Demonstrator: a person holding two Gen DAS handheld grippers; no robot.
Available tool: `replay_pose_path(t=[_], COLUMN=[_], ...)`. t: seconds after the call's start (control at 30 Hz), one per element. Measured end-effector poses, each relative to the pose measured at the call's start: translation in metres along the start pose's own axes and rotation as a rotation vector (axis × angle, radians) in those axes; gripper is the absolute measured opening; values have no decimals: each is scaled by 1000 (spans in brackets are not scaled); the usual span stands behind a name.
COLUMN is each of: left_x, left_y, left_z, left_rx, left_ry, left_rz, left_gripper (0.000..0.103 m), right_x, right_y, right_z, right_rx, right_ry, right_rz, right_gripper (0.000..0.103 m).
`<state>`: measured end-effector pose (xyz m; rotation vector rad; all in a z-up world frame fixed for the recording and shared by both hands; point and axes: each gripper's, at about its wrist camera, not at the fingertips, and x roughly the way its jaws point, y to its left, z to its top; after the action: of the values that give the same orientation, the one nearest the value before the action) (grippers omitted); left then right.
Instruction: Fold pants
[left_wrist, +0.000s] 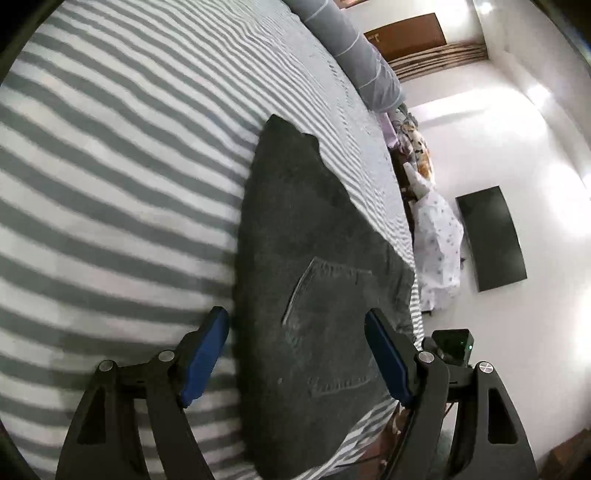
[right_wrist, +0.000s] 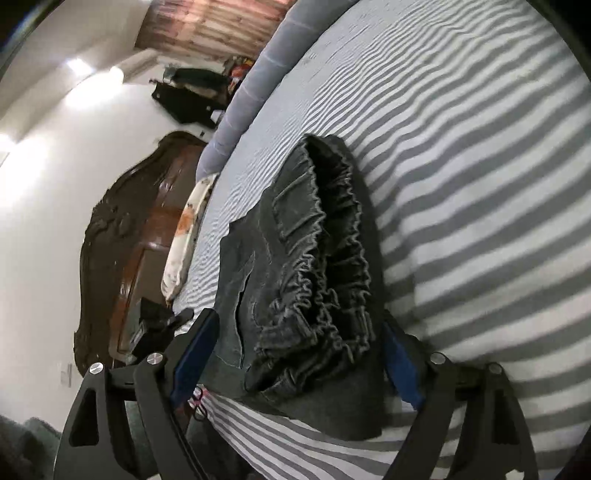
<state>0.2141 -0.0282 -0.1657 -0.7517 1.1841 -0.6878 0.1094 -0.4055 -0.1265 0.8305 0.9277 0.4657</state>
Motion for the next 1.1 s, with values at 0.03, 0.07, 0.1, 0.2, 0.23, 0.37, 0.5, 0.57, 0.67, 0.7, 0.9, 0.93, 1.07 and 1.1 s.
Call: replay_pose_path(t=[0.03,0.07,0.1,0.2,0.23,0.37,0.5,0.57,0.67,0.7,0.9,0.93,1.07,1.1], left_x=[2,4,6,10,10,11,18,22,28,30,17,13,-5,-12], left_y=[-1,-3,-5,-9,-8,-3,-11,-17,-26,-26,-32,-39,-58,-61], left_z=[1,2,3,3,4,8,12,13,10,9,11,9,9,10], left_rx=[3,11,19,45,46,48,88,102,154,162,125,151,193,196], left_ry=[3,8,12,30,34,49,50,40,20,23,-7,-14,-40,-47], left_rz=[1,4,10,24,20,7,49,77,169,201,156,159,144,142], left_gripper=[75,75,75,75,75,75,75,75,40,26,12,12,11,11], right_x=[3,3,3,0,-2,5,24,31,32,29,25,23,25,29], right_y=[2,2,1,-5,-8,-12,-2,-1,-1,3,43,49,84,94], right_z=[2,3,3,5,5,11,26,28,26,24,23,25,27,28], right_rx=[-6,-1,2,14,17,8,-20,-23,11,6,-53,-58,-108,-123], right_ry=[7,12,17,25,15,31,48,57,49,37,1,-1,3,6], right_rz=[13,15,14,-37,-46,-58,-66,-70,-75,-80,-173,-180,-192,-185], right_gripper=[83,82,79,64,59,57,59,50,33,31,25,25,24,24])
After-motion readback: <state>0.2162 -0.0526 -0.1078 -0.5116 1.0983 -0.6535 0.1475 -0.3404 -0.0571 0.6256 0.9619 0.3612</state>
